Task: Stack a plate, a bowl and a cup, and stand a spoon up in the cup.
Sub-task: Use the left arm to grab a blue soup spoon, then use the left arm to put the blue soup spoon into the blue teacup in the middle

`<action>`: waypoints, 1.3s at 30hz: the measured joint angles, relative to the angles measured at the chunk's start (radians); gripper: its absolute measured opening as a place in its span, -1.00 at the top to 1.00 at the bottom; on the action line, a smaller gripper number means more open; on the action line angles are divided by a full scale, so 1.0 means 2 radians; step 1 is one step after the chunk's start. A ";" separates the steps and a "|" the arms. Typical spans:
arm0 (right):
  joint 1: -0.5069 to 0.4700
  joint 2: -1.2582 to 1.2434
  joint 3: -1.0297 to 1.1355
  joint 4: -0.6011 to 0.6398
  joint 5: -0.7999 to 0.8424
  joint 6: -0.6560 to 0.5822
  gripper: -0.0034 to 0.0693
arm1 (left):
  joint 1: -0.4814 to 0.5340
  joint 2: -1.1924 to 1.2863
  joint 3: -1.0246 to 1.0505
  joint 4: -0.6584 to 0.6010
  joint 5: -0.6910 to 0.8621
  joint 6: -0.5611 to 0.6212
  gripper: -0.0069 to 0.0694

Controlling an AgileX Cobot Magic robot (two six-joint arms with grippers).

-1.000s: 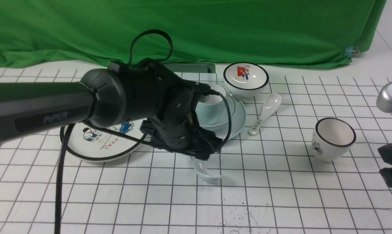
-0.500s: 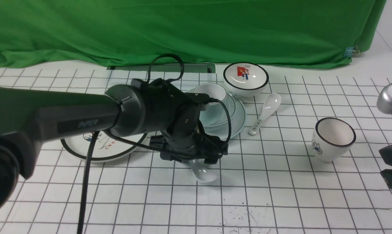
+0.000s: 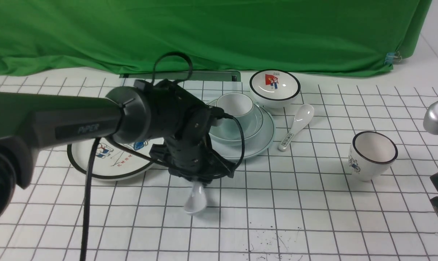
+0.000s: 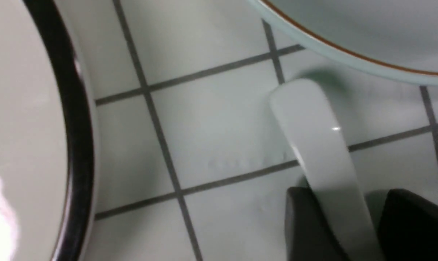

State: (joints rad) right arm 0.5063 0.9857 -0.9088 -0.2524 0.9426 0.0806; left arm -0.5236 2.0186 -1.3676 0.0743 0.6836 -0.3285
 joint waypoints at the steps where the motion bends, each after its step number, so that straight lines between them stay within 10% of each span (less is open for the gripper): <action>1: 0.000 0.000 0.000 0.000 0.000 0.000 0.09 | 0.007 -0.001 0.000 -0.009 0.001 0.010 0.60; 11: 0.000 0.000 0.000 0.000 0.005 0.000 0.09 | 0.013 -0.090 0.019 -0.002 0.005 0.033 0.62; 26: 0.000 0.000 0.000 0.000 0.007 0.006 0.09 | 0.014 -0.058 0.019 0.008 -0.560 0.129 0.62; 39: 0.000 0.000 0.000 0.000 -0.003 0.010 0.11 | 0.024 0.026 0.020 -0.013 -0.652 0.143 0.62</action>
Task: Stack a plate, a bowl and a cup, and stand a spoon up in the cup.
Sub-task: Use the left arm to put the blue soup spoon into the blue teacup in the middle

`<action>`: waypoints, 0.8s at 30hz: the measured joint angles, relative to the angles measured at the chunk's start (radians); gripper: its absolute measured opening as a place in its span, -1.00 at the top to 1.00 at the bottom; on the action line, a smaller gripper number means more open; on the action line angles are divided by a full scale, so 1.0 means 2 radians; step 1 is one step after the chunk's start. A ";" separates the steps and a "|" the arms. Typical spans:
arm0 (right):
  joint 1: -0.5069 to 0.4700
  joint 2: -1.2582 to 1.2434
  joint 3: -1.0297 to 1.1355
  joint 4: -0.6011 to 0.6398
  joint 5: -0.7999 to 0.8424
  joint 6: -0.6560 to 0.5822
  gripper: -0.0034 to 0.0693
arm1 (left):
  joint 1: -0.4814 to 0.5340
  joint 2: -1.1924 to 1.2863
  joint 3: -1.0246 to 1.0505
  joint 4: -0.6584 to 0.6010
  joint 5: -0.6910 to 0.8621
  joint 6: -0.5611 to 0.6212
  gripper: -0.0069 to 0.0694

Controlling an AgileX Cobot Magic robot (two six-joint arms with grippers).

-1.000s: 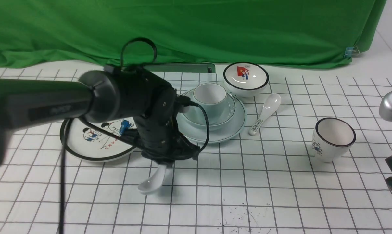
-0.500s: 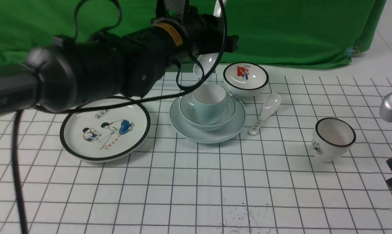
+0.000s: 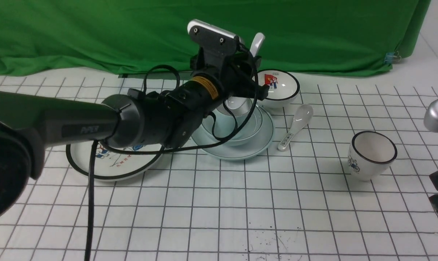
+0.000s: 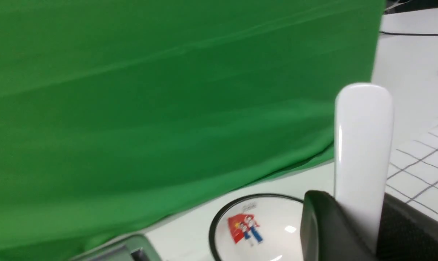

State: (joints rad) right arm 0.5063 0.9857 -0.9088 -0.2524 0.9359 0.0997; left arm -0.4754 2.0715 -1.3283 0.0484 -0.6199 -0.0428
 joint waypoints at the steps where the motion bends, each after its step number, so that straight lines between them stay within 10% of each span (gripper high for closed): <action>1: 0.000 0.000 0.000 0.000 0.000 0.000 0.11 | 0.000 0.000 0.000 0.000 0.000 0.000 0.62; 16: 0.000 -0.130 0.000 0.013 0.113 -0.036 0.88 | 0.007 -0.034 0.000 0.020 0.171 0.015 0.05; 24: 0.000 -0.319 0.084 0.042 -0.042 -0.036 0.88 | 0.007 -0.238 0.001 0.031 0.391 0.034 0.58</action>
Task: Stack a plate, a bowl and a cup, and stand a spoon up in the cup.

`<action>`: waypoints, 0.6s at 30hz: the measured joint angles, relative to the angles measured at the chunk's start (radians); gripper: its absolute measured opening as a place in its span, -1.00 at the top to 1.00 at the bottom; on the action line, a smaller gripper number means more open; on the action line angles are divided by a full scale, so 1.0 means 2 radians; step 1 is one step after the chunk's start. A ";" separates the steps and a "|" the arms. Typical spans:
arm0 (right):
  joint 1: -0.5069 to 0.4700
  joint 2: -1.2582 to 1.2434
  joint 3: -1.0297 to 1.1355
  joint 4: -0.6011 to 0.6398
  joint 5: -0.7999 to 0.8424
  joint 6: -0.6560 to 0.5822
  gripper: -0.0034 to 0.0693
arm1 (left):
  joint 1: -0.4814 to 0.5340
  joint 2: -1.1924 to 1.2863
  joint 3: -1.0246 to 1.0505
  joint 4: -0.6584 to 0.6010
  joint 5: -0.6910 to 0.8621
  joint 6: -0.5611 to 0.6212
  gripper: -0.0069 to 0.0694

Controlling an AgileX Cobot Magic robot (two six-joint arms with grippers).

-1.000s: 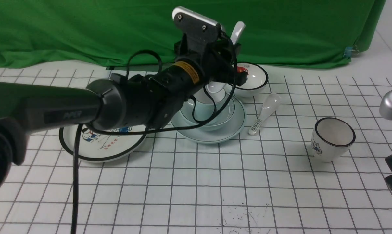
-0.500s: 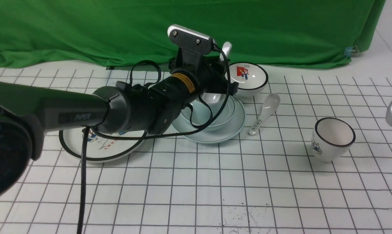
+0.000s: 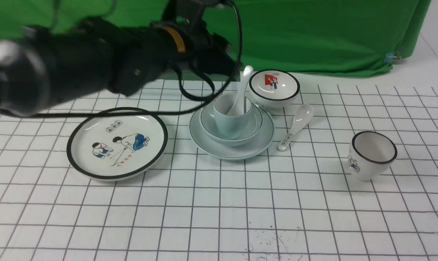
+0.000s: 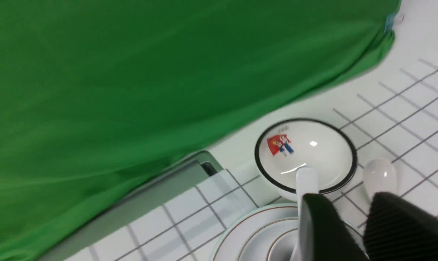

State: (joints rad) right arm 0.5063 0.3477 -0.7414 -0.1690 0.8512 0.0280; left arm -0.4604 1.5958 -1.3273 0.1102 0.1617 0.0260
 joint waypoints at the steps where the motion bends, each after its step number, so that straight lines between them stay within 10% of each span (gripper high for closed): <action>1: 0.000 -0.015 0.024 0.000 -0.028 0.000 0.88 | 0.000 -0.029 0.000 0.001 0.025 0.000 0.70; 9: 0.000 -0.042 0.201 0.003 -0.244 0.000 0.88 | 0.000 -0.230 0.046 -0.018 0.134 0.001 0.93; 18: 0.000 -0.043 0.258 0.003 -0.287 0.014 0.86 | 0.000 -0.423 0.221 -0.045 0.147 0.011 0.93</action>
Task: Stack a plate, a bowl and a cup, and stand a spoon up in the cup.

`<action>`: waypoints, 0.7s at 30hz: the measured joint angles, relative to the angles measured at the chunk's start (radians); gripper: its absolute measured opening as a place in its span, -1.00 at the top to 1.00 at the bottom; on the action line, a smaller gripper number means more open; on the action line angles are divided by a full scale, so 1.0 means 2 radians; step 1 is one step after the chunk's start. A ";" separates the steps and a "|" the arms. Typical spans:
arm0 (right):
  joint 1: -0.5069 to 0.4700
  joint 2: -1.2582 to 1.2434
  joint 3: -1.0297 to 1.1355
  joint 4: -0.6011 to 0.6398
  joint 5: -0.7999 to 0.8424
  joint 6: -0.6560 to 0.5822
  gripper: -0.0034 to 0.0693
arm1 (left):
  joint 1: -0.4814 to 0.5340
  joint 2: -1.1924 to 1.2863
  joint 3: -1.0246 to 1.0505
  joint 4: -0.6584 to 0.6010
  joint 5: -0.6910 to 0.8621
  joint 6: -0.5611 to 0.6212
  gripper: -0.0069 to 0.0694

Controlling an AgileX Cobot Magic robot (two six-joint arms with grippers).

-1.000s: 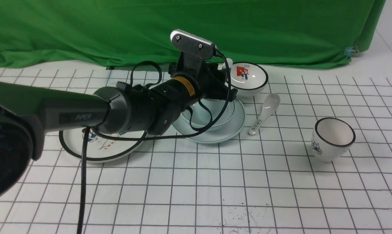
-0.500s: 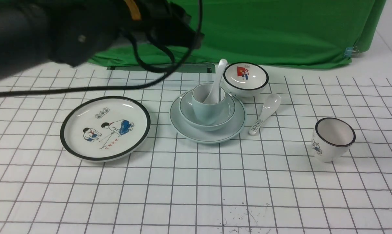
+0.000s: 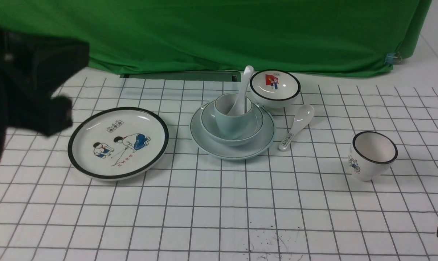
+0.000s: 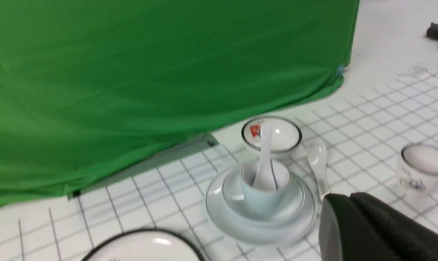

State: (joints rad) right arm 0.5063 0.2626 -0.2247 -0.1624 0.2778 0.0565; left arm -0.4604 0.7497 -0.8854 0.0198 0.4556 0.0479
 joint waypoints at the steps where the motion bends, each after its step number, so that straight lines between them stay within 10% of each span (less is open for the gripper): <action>1: 0.000 0.000 0.001 0.000 0.000 0.000 0.86 | 0.000 -0.021 0.025 -0.004 0.000 0.004 0.93; 21: 0.000 0.000 0.001 0.000 -0.003 0.001 0.72 | 0.000 -0.110 0.110 -0.050 -0.007 0.007 0.91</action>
State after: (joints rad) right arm 0.5063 0.2622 -0.2218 -0.1624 0.2720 0.0585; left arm -0.4608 0.5303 -0.6646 -0.0802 0.4417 0.0613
